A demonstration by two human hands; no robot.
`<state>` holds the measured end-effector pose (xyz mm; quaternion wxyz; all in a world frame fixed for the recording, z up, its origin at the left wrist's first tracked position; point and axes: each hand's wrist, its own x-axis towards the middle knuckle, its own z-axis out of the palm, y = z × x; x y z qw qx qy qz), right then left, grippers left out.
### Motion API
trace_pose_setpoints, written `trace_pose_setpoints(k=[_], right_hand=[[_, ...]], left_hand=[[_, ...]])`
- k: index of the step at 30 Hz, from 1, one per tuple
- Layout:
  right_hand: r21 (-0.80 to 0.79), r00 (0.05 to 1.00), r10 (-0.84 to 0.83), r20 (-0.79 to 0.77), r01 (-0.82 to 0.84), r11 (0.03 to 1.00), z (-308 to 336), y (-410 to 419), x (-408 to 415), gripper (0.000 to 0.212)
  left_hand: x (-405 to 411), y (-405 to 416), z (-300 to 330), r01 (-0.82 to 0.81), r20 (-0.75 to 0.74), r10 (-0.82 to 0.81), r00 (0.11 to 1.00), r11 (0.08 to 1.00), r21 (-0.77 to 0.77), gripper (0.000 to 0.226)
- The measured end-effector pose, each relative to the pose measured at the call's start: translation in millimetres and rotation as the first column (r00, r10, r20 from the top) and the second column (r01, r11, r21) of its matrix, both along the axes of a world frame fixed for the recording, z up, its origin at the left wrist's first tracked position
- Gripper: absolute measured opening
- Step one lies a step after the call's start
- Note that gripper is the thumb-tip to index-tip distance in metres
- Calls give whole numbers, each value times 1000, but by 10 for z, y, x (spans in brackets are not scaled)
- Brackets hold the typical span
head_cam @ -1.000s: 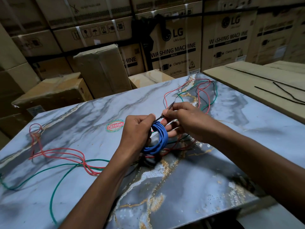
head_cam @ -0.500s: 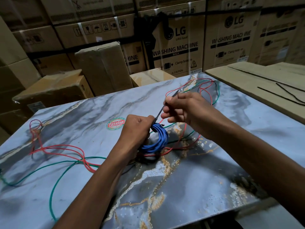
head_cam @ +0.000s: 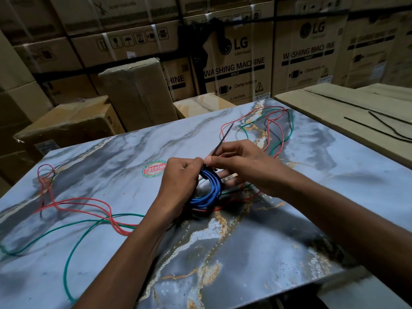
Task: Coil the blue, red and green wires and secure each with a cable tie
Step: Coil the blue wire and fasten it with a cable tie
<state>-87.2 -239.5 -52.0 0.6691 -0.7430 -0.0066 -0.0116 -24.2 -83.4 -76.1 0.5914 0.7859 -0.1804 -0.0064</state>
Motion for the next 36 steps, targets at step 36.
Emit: trace_pose_setpoints(k=[36], right_hand=[[-233, 944, 115, 308, -42, 972, 42, -87, -4, 17]], left_hand=[[92, -1, -65, -82, 166, 70, 984, 995, 64, 40]])
